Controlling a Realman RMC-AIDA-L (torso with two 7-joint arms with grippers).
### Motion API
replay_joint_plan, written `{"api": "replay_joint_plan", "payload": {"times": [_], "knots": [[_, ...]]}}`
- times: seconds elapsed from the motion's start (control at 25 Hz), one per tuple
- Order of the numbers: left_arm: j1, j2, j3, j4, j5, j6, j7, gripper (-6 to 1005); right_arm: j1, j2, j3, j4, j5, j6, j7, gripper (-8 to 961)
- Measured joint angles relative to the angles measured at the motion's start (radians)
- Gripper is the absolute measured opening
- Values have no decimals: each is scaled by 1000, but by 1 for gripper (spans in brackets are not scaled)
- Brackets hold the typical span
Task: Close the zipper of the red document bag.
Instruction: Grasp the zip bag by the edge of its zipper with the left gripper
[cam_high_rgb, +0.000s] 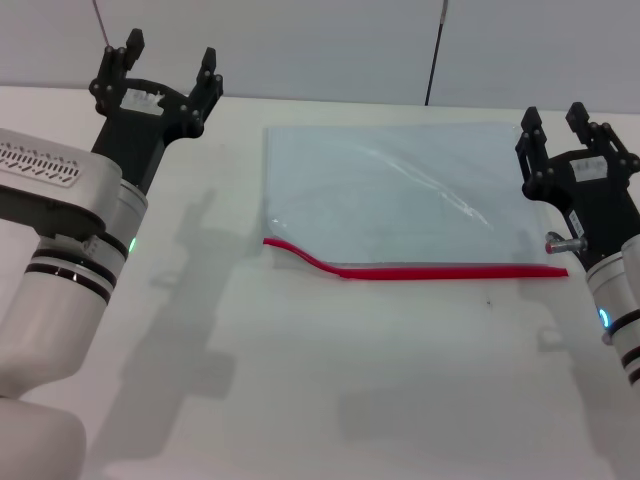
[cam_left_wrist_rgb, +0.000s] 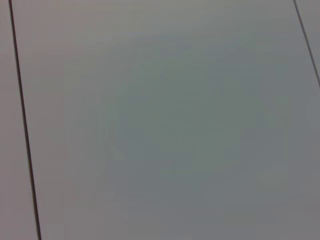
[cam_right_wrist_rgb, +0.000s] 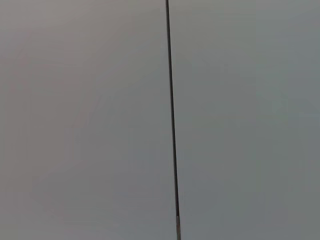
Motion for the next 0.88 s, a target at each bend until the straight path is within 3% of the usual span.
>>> {"api": "replay_joint_plan", "payload": {"times": [0.48, 0.88], "knots": [[-2, 1, 0, 3, 0, 31, 0, 804, 3, 0, 0, 3, 10, -26, 0, 484], [-5, 19, -15, 65, 7, 202, 7, 795, 12, 0, 2, 5, 36, -68, 0, 484]]}}
